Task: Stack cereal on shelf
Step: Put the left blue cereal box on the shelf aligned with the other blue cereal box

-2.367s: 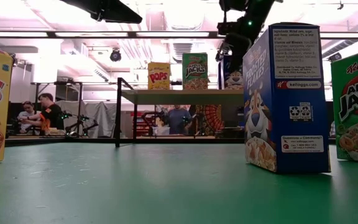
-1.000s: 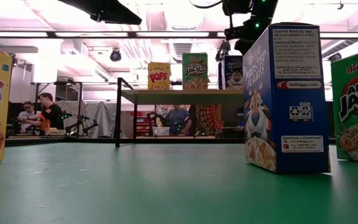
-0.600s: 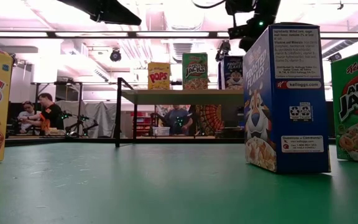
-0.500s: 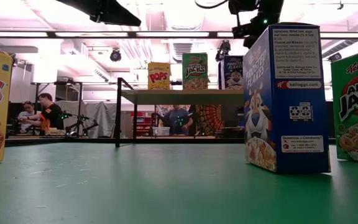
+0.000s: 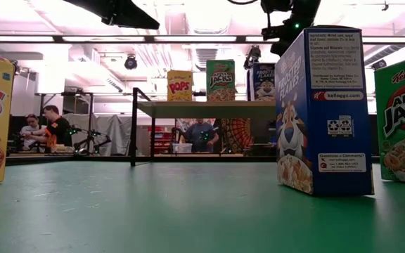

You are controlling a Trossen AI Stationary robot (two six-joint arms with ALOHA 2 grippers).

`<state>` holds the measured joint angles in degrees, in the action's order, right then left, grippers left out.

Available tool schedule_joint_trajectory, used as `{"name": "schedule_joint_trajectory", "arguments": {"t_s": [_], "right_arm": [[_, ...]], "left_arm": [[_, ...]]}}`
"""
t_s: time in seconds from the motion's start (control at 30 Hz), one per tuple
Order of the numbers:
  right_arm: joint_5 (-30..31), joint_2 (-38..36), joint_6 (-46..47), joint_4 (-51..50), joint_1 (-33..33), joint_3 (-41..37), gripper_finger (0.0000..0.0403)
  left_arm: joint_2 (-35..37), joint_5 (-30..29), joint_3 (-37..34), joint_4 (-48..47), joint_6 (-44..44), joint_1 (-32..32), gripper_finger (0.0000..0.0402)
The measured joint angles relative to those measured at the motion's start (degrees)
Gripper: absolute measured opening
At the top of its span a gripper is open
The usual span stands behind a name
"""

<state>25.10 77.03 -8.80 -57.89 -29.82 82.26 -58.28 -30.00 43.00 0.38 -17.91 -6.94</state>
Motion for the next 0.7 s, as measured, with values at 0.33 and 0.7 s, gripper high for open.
{"name": "schedule_joint_trajectory", "arguments": {"t_s": [0.33,0.7], "right_arm": [[-0.18,-0.02,-0.09,0.33,0.04,0.00,0.0009],[0.20,-0.43,2.14,-2.55,0.04,-0.02,0.0009]], "left_arm": [[0.00,0.00,0.00,0.00,-0.02,0.01,0.0133],[0.00,0.00,0.00,-0.28,-0.02,0.01,0.0133]]}}
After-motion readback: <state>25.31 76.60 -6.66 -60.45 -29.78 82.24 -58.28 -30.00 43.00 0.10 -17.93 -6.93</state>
